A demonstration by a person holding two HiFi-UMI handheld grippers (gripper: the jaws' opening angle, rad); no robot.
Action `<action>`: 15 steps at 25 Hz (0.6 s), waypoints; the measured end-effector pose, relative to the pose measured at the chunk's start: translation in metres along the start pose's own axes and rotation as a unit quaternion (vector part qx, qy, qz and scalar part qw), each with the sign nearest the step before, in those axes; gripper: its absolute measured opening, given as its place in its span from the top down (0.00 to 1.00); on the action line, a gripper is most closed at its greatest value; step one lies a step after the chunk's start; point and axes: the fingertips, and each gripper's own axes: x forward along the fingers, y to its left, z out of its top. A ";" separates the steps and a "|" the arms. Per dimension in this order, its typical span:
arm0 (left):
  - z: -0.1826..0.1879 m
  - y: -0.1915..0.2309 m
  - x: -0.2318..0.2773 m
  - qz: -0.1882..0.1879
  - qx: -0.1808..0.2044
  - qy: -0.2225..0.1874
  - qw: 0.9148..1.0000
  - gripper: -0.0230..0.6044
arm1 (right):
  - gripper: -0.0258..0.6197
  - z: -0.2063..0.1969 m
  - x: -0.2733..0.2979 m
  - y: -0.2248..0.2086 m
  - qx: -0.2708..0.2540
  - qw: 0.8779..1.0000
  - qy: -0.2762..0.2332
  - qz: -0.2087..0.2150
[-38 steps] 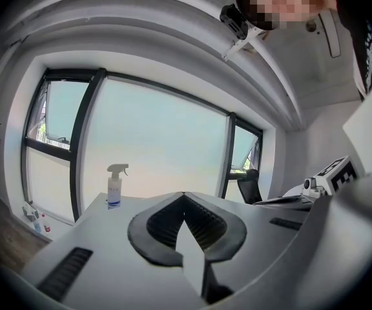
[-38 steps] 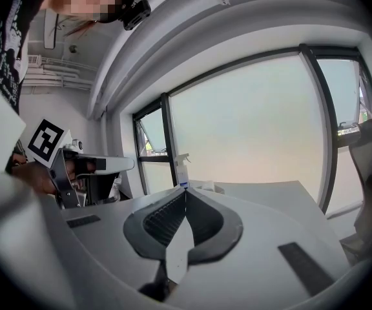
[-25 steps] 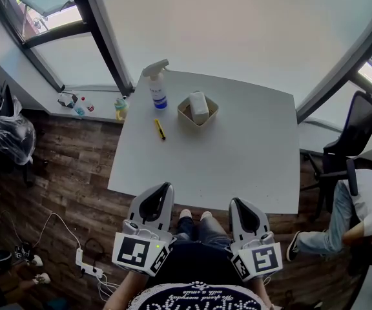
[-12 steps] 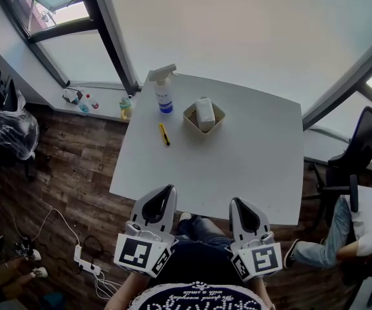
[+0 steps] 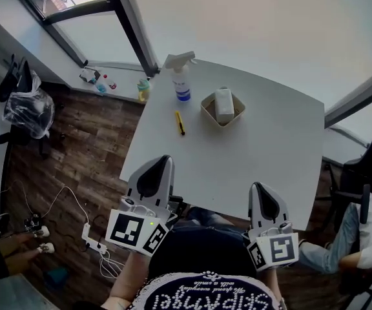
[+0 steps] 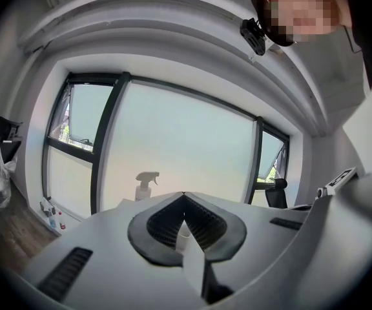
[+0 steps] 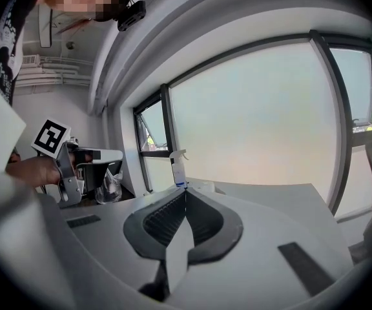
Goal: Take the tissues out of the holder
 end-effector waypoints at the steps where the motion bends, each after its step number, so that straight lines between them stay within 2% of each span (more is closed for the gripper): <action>1: 0.004 0.006 0.000 0.009 0.001 -0.005 1.000 0.96 | 0.94 -0.001 0.003 -0.001 0.001 1.000 0.001 0.004; 5: 0.015 0.023 0.000 0.048 0.006 -0.016 0.999 0.96 | 0.94 -0.003 0.015 -0.005 0.005 1.000 0.008 0.021; 8: 0.014 0.025 0.004 0.059 0.011 -0.012 0.998 0.96 | 0.94 -0.004 0.022 -0.009 0.005 0.999 0.009 0.031; 11: 0.005 0.012 0.012 0.052 0.031 0.003 0.998 0.96 | 0.95 -0.008 0.025 -0.013 0.004 0.999 0.014 0.037; 15: -0.014 -0.020 0.028 0.013 0.051 0.027 0.998 0.96 | 0.95 -0.013 0.028 -0.019 0.000 0.999 0.022 0.035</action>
